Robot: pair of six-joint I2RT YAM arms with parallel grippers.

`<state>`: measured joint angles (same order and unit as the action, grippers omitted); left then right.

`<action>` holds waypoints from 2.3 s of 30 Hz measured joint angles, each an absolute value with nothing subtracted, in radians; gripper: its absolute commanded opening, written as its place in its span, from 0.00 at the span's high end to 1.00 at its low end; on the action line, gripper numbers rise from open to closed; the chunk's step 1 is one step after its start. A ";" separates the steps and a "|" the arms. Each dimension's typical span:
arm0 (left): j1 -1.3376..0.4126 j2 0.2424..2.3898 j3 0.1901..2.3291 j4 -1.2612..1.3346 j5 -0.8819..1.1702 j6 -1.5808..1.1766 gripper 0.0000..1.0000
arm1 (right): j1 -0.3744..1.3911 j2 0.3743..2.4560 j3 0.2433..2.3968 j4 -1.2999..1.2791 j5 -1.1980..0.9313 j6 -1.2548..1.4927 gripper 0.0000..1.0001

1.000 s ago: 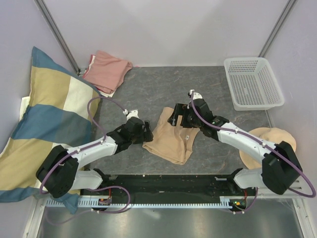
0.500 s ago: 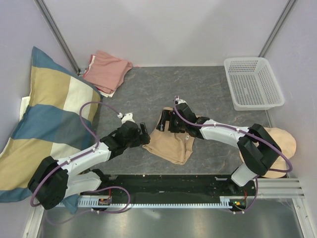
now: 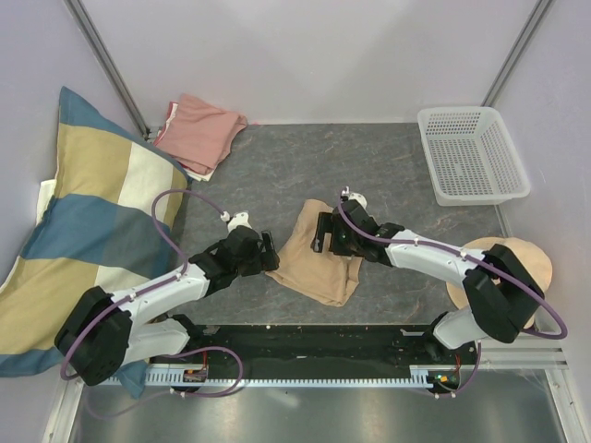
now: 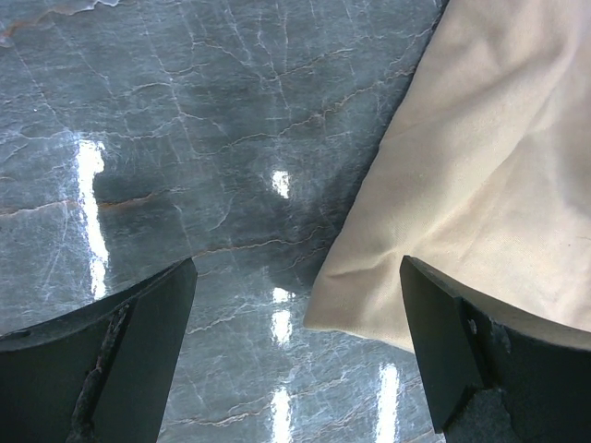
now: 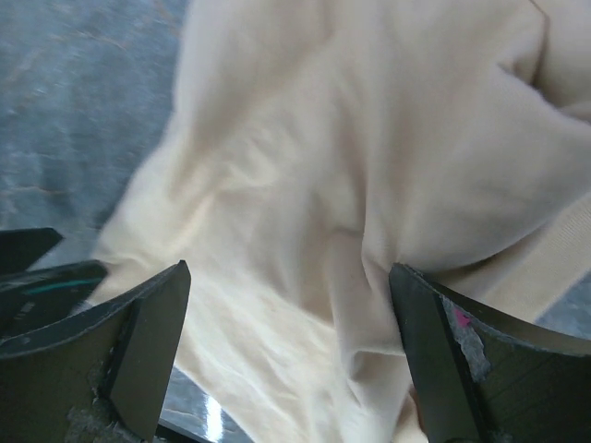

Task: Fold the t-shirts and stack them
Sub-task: Smooth out wrinkles on the folded tshirt

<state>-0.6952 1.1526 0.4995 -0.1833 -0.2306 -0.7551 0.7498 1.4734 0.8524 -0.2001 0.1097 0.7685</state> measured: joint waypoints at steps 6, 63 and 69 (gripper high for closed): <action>-0.695 1.161 0.500 -0.179 -0.231 -0.756 0.00 | 0.750 1.442 0.790 -0.242 0.126 0.774 0.02; -0.695 1.247 0.528 -0.154 -0.221 -0.753 0.00 | 0.750 1.238 0.674 -0.637 0.482 0.760 0.02; -0.695 1.252 0.522 -0.146 -0.204 -0.754 0.00 | 0.757 1.188 0.627 -0.654 0.457 0.816 0.02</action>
<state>-0.6952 1.2522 0.5217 -0.1455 -0.2043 -0.7536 0.7567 1.1881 0.6273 -0.6537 0.4568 0.8158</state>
